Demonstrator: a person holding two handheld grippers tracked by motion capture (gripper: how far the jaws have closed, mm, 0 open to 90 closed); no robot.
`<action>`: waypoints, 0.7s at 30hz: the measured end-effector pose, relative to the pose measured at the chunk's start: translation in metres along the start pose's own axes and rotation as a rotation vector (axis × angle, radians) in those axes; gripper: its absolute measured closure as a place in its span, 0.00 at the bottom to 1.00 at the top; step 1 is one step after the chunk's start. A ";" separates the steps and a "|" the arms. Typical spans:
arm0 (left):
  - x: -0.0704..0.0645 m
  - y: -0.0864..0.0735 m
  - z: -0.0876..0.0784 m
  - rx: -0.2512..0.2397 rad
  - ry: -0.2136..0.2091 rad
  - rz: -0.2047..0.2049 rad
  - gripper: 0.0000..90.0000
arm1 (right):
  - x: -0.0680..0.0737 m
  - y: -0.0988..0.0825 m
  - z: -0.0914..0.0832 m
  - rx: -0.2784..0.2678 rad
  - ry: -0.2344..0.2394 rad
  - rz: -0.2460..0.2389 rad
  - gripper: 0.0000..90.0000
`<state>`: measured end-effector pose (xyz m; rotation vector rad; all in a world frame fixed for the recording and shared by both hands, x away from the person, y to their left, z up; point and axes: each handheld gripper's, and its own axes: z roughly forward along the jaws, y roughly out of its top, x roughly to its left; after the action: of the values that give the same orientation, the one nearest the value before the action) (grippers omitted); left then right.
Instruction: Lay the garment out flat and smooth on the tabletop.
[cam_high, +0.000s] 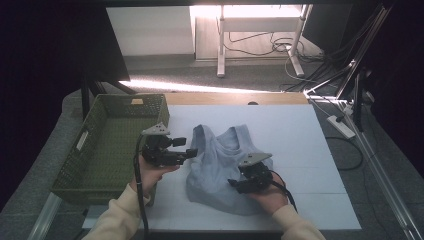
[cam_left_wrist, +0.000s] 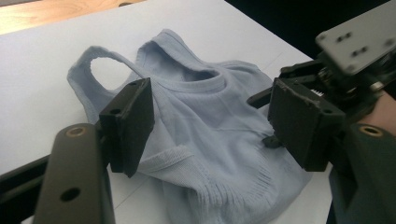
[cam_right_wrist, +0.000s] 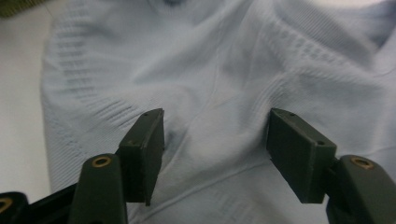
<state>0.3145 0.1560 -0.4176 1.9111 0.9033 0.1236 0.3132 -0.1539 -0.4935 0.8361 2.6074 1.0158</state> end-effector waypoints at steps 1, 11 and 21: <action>0.000 0.000 0.000 0.002 0.002 0.001 0.35 | 0.001 0.000 0.003 0.017 0.002 -0.001 0.41; 0.001 -0.001 0.000 0.002 0.005 -0.007 0.35 | 0.003 -0.001 0.016 0.091 0.024 -0.020 0.89; 0.002 -0.001 -0.003 -0.009 0.003 -0.016 0.35 | -0.005 0.032 -0.016 -0.107 -0.046 -0.073 0.93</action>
<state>0.3139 0.1598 -0.4179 1.8960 0.9183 0.1208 0.3246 -0.1468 -0.4602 0.7253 2.5006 1.0919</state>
